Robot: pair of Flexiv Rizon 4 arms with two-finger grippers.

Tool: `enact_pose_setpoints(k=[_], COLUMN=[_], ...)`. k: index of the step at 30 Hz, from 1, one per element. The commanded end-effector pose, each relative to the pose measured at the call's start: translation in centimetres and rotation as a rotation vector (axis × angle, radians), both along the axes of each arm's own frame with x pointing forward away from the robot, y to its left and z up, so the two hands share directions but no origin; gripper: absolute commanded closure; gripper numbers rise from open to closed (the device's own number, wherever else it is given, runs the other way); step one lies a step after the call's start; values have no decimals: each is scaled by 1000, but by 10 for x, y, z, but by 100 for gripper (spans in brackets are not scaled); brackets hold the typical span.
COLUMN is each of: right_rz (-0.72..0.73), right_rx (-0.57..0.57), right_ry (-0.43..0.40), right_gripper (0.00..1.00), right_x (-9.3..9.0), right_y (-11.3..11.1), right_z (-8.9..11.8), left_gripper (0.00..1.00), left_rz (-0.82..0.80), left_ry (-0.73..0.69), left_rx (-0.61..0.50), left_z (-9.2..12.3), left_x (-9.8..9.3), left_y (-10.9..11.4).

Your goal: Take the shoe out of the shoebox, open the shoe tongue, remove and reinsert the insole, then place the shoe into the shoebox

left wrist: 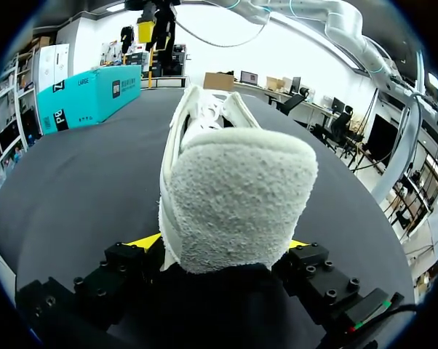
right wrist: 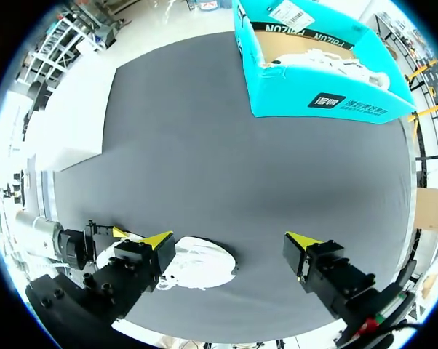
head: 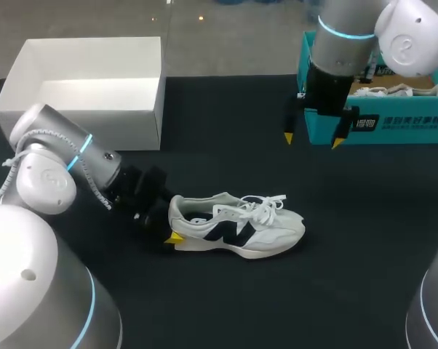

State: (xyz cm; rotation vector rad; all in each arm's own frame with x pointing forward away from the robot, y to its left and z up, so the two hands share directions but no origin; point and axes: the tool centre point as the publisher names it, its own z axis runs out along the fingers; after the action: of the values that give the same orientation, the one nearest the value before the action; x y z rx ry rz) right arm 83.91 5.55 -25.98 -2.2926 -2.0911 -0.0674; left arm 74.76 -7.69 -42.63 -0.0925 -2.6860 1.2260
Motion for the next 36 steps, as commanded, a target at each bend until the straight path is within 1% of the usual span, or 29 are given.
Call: enact_pose_setpoints(k=[1, 4, 10, 17, 20, 25, 29, 31, 35, 36], right_rz=[1, 0, -2, 30, 40, 7, 16, 18, 35, 35], right_rx=[-37, -82, -95, -100, -136, -125, -110, -132, -124, -137], right_ry=[-9, 5, -18, -32, -23, -13, -4, 2, -7, 4], right_gripper=[0, 0, 0, 0, 0, 0, 0, 0, 0, 0], right_x=[-13, -24, -40, -60, -66, -78, -85, -89, -96, -98], right_y=[22, 37, 55, 85, 99, 118, 134, 141, 154, 157], right_z=[4, 1, -2, -7, -10, -15, -20, -23, -33, -35], left_gripper=[100, 100, 100, 100, 100, 100, 100, 100, 100, 100], left_rz=[0, 0, 0, 0, 0, 0, 0, 0, 0, 0], left_ry=[-1, -1, -1, -1, -1, -1, -1, -1, -1, -1], left_rx=[-1, -1, -1, -1, -1, -1, -1, -1, -1, -1], left_z=[-2, -2, -2, -2, -2, -2, -2, -2, -2, -2], left_x=[0, 0, 0, 0, 0, 0, 0, 0, 0, 0], left_y=[1, 1, 1, 1, 1, 1, 1, 1, 1, 1])
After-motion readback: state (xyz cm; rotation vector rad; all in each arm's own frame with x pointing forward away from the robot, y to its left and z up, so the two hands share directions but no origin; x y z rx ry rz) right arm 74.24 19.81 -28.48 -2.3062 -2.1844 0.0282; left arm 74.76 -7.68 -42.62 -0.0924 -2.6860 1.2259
